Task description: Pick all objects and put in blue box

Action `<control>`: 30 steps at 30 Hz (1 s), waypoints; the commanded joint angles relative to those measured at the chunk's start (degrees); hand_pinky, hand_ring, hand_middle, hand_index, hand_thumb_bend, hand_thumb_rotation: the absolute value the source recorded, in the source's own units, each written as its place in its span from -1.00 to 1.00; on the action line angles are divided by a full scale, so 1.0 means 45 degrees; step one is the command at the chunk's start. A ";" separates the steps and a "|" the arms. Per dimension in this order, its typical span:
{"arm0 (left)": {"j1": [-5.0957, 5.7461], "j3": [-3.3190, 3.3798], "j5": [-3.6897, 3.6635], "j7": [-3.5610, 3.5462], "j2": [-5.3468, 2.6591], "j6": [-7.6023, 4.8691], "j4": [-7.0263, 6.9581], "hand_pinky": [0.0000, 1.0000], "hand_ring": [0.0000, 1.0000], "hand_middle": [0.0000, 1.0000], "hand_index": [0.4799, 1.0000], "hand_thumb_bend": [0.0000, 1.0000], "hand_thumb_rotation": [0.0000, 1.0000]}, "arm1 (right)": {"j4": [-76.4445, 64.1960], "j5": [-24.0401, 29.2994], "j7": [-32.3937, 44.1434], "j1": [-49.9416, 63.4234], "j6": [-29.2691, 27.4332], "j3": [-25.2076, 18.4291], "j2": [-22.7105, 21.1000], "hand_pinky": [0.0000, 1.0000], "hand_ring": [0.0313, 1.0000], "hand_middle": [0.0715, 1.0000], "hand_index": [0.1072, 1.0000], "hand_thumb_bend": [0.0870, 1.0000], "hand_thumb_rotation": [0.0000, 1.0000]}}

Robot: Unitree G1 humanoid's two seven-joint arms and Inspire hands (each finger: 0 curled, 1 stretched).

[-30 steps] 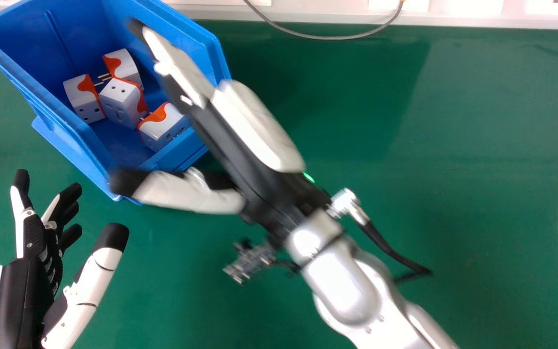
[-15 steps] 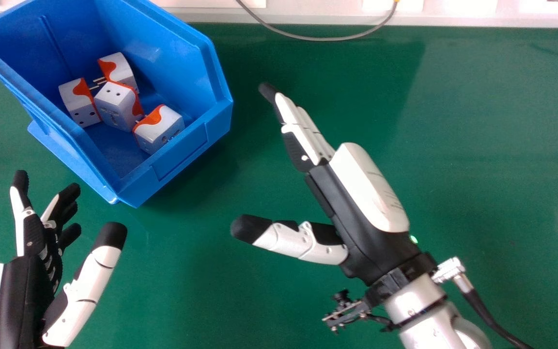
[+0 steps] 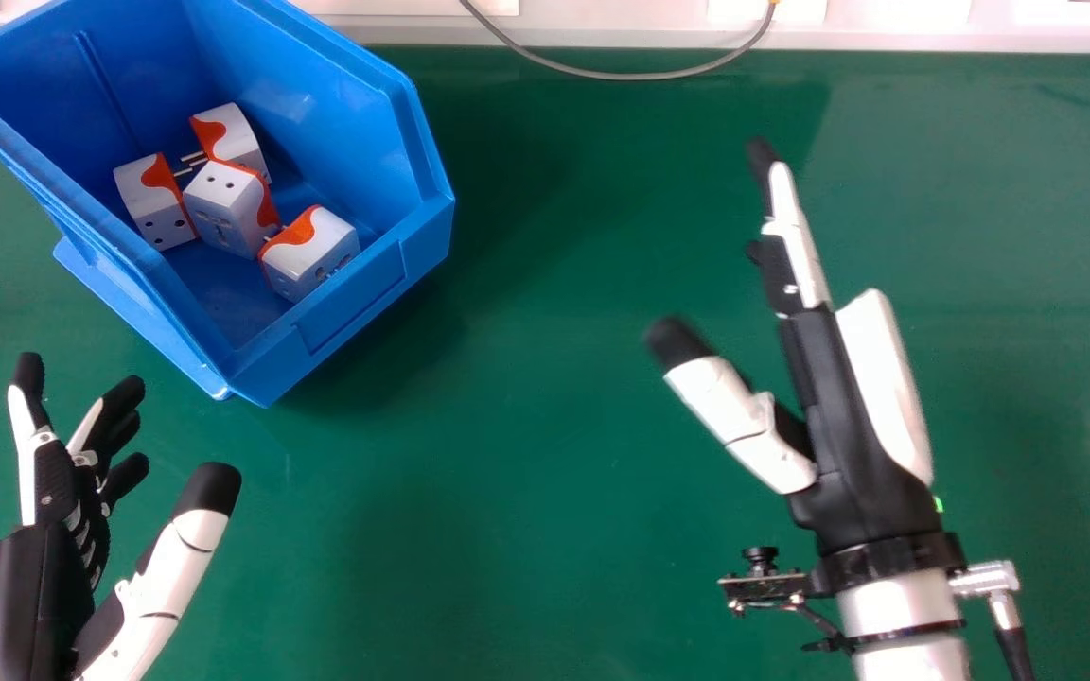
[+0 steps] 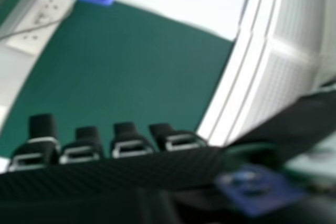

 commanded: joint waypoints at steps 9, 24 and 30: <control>0.0769 0.0170 0.0620 0.0679 -0.0367 -0.1414 0.0250 0.73 0.84 0.83 0.64 0.44 0.81 | -0.0419 0.4216 0.2528 0.0653 -0.0399 -0.1416 0.0089 1.00 1.00 1.00 1.00 -0.13 1.00; 0.0050 0.0052 0.0438 0.0473 -0.0036 -0.1299 0.0487 0.68 0.82 0.81 0.60 0.29 0.77 | -0.0507 0.5683 0.4603 0.0566 0.0886 -0.2909 -0.0588 1.00 1.00 1.00 1.00 -0.41 1.00; -0.0407 0.0217 0.0200 0.0498 0.0162 -0.0884 0.0608 0.66 0.81 0.81 0.59 0.30 0.74 | -0.0992 0.5659 0.4929 0.0602 0.1838 -0.3218 -0.0903 1.00 1.00 1.00 1.00 -0.44 1.00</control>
